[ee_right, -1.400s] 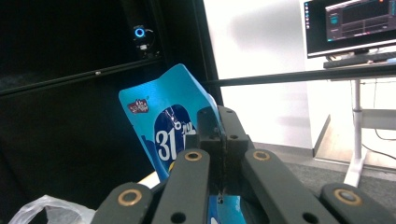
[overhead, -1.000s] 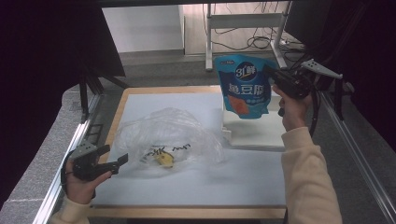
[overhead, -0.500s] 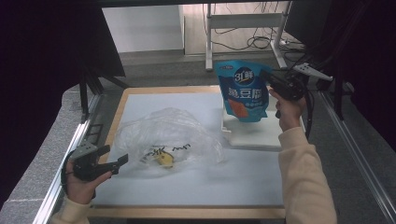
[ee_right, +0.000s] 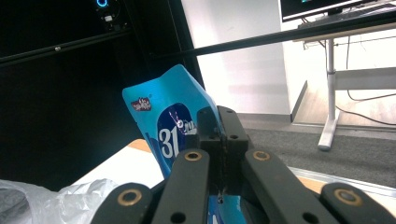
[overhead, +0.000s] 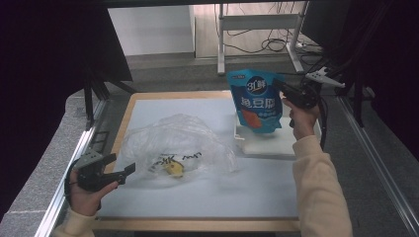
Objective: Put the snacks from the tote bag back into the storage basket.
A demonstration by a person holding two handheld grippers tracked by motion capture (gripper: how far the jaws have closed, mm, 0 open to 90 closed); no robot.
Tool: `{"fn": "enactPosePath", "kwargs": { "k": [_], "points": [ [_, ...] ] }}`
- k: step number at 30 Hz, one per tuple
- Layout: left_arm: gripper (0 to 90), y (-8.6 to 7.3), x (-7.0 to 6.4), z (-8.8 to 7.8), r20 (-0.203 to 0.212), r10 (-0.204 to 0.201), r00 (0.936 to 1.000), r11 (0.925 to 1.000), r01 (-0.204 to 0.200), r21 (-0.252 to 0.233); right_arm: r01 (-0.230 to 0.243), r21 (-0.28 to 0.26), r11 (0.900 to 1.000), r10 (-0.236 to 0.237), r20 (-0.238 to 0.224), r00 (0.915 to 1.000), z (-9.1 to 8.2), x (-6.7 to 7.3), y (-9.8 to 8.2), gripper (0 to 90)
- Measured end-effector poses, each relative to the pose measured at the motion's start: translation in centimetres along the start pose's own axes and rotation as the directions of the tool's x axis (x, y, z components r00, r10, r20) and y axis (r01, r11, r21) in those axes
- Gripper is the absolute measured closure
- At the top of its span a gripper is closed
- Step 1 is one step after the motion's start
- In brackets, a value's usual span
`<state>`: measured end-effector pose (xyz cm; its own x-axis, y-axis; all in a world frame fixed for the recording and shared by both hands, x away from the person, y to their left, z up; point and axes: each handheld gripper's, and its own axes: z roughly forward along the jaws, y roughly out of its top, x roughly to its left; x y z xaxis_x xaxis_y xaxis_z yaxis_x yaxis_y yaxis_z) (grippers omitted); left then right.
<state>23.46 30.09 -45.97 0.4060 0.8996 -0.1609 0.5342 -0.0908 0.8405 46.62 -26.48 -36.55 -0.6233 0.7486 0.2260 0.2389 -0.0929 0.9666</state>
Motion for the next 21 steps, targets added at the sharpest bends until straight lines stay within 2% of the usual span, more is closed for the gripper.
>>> {"fn": "enactPosePath", "kwargs": {
  "k": [8,21],
  "points": [
    [14.6,0.0,0.0,0.1,-0.001,0.001,1.0,1.0,-0.001,0.003,-0.005,0.003,1.0,0.005,0.011,0.9999,-0.4,-1.0,-0.4,89.0],
    [14.6,0.0,-0.2,0.1,0.001,0.005,1.0,1.0,-0.005,0.004,0.018,0.019,1.0,-0.019,0.083,0.9964,-1.9,-2.8,-0.8,85.5]
  ]
}}
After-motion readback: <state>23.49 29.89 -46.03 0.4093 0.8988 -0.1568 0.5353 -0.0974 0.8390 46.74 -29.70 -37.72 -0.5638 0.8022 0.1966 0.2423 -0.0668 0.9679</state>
